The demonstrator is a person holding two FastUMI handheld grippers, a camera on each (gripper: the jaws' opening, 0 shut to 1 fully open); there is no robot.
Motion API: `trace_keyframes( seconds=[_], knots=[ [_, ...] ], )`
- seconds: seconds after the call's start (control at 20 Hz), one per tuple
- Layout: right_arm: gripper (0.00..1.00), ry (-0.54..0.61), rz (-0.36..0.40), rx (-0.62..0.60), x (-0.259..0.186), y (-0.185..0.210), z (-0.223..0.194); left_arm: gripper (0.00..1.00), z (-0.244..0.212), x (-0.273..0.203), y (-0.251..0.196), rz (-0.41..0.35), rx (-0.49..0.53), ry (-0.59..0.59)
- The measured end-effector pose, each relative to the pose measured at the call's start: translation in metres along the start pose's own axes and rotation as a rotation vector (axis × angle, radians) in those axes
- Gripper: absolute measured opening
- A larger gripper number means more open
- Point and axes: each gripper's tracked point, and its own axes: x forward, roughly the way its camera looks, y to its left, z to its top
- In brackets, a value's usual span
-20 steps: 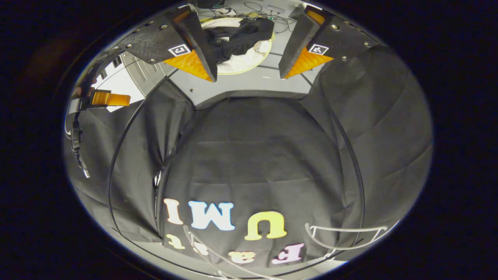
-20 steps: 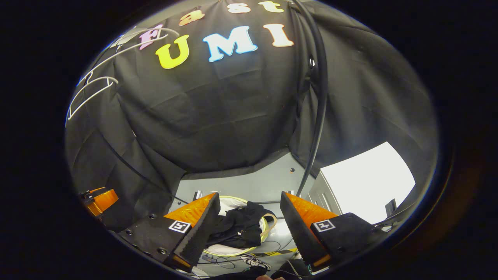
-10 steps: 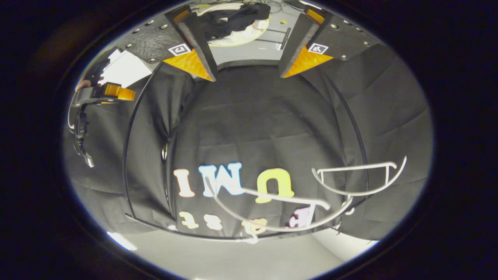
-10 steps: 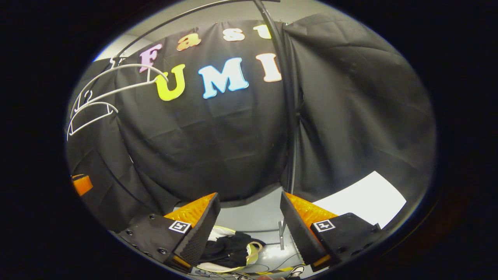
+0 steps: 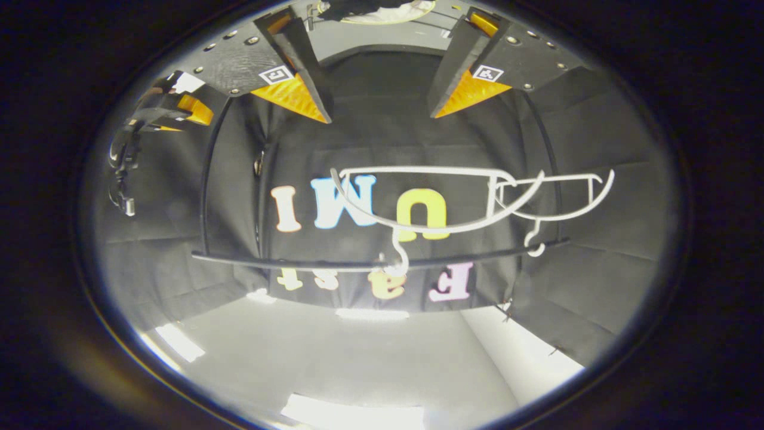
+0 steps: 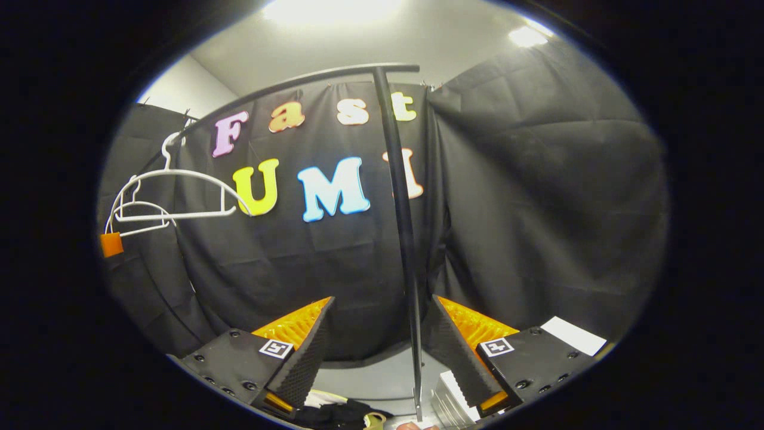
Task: Grasp the clothes on the hanger with both hands and then place them into the laundry hamper below.
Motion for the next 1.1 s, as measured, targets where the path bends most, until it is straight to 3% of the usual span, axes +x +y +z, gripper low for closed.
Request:
trace_keyframes(
  seconds=[0.05,0.1,0.15,0.3,0.35,0.4,0.55,0.85,1.1],
  knots=[
    [0.98,-0.032,0.000,-0.009,0.002,0.002,0.015,0.91,0.007,0.001,0.004,0.018,-0.006,-0.015],
    [0.92,-0.068,0.001,-0.021,0.000,0.002,0.029,0.91,0.016,-0.001,0.007,0.037,-0.016,-0.032],
    [0.97,-0.097,0.002,-0.031,-0.001,0.004,0.042,0.91,0.034,-0.009,0.013,0.053,-0.027,-0.049],
    [0.97,-0.165,0.014,-0.049,-0.004,0.013,0.063,0.91,0.063,-0.025,0.040,0.104,-0.033,-0.108],
    [0.92,-0.179,0.031,-0.055,-0.007,0.019,0.067,0.92,0.063,-0.028,0.048,0.129,-0.015,-0.112],
    [0.97,-0.186,0.043,-0.065,-0.009,0.026,0.070,0.91,0.063,-0.030,0.054,0.147,0.007,-0.106],
    [0.98,-0.186,0.055,-0.096,-0.023,0.036,0.071,0.91,0.059,-0.029,0.050,0.120,0.036,-0.095],
    [0.98,-0.149,0.068,-0.093,-0.031,0.060,0.058,0.92,0.025,-0.038,0.059,0.092,-0.073,-0.054],
    [0.98,-0.133,0.039,-0.065,-0.032,0.064,0.052,0.92,0.008,-0.029,0.081,0.108,-0.027,-0.026]
  ],
)
